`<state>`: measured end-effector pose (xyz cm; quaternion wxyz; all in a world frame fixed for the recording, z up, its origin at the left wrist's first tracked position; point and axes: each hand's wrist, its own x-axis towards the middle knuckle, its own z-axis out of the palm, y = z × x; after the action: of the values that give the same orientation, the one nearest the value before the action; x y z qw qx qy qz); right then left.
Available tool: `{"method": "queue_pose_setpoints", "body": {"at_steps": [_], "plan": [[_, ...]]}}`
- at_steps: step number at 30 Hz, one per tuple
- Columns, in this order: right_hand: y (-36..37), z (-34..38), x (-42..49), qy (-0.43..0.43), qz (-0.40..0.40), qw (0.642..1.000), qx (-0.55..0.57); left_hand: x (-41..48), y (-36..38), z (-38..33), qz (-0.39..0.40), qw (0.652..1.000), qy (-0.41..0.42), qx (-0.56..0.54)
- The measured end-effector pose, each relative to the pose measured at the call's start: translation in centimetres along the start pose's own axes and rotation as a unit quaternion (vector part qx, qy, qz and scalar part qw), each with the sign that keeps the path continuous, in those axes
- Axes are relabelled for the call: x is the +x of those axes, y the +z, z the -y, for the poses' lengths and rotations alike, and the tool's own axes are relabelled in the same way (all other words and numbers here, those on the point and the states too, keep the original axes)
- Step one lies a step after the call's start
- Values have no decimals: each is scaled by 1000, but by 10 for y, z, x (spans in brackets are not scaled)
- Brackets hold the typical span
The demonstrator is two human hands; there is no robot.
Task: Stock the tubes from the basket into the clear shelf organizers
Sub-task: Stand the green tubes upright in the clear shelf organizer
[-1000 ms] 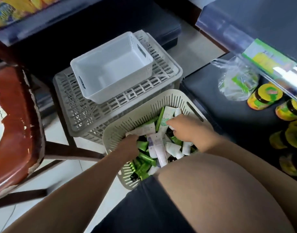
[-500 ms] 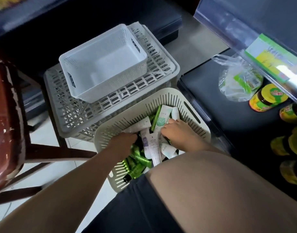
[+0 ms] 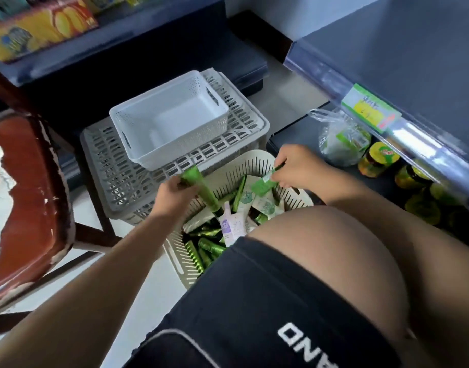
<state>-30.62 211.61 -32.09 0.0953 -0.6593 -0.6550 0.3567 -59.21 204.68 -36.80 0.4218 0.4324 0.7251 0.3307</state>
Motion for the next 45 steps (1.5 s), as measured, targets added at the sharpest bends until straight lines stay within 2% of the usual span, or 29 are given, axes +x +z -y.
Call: {"method": "queue_pose_setpoints", "body": {"at_steps": [2, 4, 7, 10, 11, 13, 18, 22, 27, 32, 34, 37, 40, 42, 43, 45], "plan": [[-20, 11, -21, 27, -61, 984, 163, -12, -8, -24, 13, 995, -6, -98], [-37, 21, -44, 25, -117, 929, 351, -25, -13, -49, 27, 987, 12, -160], [-59, 40, -84, 7, -138, 793, 593, -47, -15, -93, 47, 974, 35, -220], [-82, 53, -124, -26, -93, 659, 746, -68, -13, -146, 62, 953, 79, -287], [-91, 55, -137, -33, -86, 623, 777, -75, -12, -166, 69, 941, 94, -316], [-108, 58, -165, -45, -92, 578, 810, -94, -8, -208, 90, 921, 126, -357], [-145, 50, -233, -91, -152, 520, 835, -151, 24, -293, 192, 871, 224, -393], [-172, 27, -270, -126, -218, 462, 851, -198, 81, -329, 288, 843, 226, -394], [-195, 1, -305, -141, -306, 467, 817, -248, 151, -346, 369, 827, 191, -379], [-209, -35, -319, -147, -410, 468, 769, -282, 204, -356, 395, 823, 192, -361], [-212, -49, -321, -149, -439, 503, 729, -292, 219, -360, 405, 820, 189, -357], [-218, -65, -328, -148, -431, 592, 664, -306, 240, -366, 411, 816, 212, -347], [-239, -71, -343, -82, -442, 654, 608, -318, 252, -371, 422, 806, 222, -349], [-253, -73, -359, -22, -479, 710, 515, -326, 256, -372, 435, 795, 218, -362], [-257, -76, -369, 0, -496, 730, 470, -330, 258, -372, 445, 788, 219, -365], [-257, -85, -386, 14, -518, 740, 429, -340, 262, -371, 469, 776, 223, -359]]}}
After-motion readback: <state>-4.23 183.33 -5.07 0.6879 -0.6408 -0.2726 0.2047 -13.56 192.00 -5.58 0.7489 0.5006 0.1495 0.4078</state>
